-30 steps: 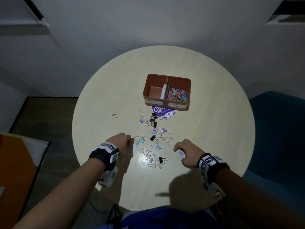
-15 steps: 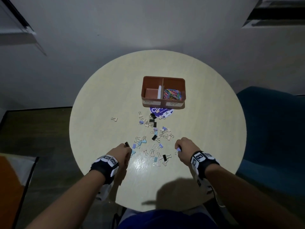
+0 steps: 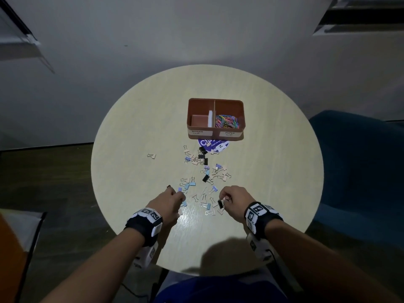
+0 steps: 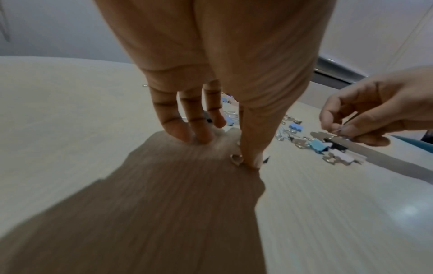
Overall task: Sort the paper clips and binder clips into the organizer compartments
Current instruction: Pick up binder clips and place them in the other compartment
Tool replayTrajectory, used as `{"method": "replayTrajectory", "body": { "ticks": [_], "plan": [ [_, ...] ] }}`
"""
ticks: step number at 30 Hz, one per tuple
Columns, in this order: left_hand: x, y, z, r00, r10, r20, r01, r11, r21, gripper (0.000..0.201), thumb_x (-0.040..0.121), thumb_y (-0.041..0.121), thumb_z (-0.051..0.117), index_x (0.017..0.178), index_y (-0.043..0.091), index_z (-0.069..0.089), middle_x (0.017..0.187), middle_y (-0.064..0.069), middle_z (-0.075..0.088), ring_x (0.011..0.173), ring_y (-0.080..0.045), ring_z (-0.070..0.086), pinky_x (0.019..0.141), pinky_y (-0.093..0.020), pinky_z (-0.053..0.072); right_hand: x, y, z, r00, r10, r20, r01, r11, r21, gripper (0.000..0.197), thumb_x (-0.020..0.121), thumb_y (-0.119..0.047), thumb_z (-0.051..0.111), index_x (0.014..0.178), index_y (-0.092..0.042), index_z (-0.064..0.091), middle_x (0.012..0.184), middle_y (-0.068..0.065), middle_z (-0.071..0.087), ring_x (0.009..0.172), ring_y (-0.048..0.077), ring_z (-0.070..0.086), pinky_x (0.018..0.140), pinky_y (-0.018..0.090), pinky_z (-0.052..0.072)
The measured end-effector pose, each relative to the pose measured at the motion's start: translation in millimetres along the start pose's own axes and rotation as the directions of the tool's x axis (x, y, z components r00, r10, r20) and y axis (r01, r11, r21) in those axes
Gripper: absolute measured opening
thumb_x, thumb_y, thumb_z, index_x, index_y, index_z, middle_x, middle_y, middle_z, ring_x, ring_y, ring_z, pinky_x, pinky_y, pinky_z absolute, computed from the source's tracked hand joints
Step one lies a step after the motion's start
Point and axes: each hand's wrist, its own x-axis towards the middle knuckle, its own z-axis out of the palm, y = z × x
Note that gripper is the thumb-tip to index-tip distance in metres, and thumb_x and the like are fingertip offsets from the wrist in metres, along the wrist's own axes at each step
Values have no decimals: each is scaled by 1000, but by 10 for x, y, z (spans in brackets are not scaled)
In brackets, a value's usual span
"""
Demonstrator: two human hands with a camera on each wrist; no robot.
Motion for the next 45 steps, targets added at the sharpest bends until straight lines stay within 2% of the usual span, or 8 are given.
{"method": "replayTrajectory", "body": {
  "ticks": [10, 14, 19, 25, 29, 34, 38, 45],
  "plan": [
    [-1, 3, 43, 988, 13, -153, -26, 996, -80, 7, 91, 22, 51, 97, 22, 56, 98, 1, 56, 85, -23, 59, 73, -32, 51, -97, 30, -17, 994, 83, -77, -78, 995, 56, 13, 80, -11, 55, 79, -20, 63, 79, -3, 63, 74, 18, 59, 61, 26, 44],
    [-28, 37, 60, 995, 45, -86, -50, 997, -58, 30, 84, 35, 62, 111, 29, 51, 105, 4, 51, 93, -20, 57, 76, -33, 52, -152, -57, 23, 996, 58, -74, -48, 989, 143, 18, 78, -6, 51, 82, -20, 61, 80, -2, 63, 69, 18, 57, 57, 24, 44],
    [-3, 125, 149, 986, 75, -148, -71, 997, 30, 27, 92, 23, 51, 119, 29, 52, 105, 0, 54, 90, -24, 59, 68, -34, 53, -104, -116, 121, 997, -52, 65, 58, 994, -95, 32, 89, -11, 49, 114, -23, 63, 105, -1, 57, 97, 19, 55, 82, 29, 45],
    [34, 137, 133, 982, 78, -173, -72, 997, 43, 19, 96, 23, 48, 112, 21, 58, 111, -2, 50, 89, -24, 59, 69, -35, 53, -125, -140, 157, 1000, -27, -6, 26, 988, -155, 15, 90, -12, 53, 97, -16, 65, 102, 1, 50, 91, 22, 56, 78, 34, 51],
    [64, 110, 135, 979, 85, -184, -80, 996, 37, 19, 97, 22, 47, 110, 19, 60, 116, -2, 49, 93, -23, 58, 70, -34, 51, -131, -106, 128, 995, -2, -103, -4, 998, -56, 12, 91, -14, 58, 94, -16, 69, 100, -1, 55, 86, 17, 56, 74, 25, 45],
    [81, 90, 133, 973, 111, -202, -105, 994, 39, 21, 97, 17, 45, 109, 15, 62, 116, -6, 57, 98, -26, 60, 75, -33, 49, -165, -66, 51, 976, 122, -177, -102, 988, 120, 17, 88, -11, 55, 86, -19, 70, 83, -1, 66, 69, 22, 64, 56, 25, 50],
    [63, 45, 163, 962, 169, -213, -154, 985, 84, 17, 93, 11, 49, 105, 22, 56, 103, -3, 57, 90, -25, 58, 63, -32, 45, -201, -4, -1, 955, 131, -268, -86, 981, 174, 22, 90, -9, 52, 101, -18, 68, 87, -2, 66, 75, 17, 63, 58, 19, 43],
    [45, 24, 230, 961, 190, -203, -162, 976, 146, 23, 89, 14, 57, 107, 28, 55, 108, 2, 51, 90, -21, 51, 61, -31, 48, -174, -16, 99, 986, 78, -145, -77, 997, 13, 21, 91, -10, 54, 99, -17, 72, 96, 0, 56, 88, 20, 58, 73, 26, 42]
  ]
}}
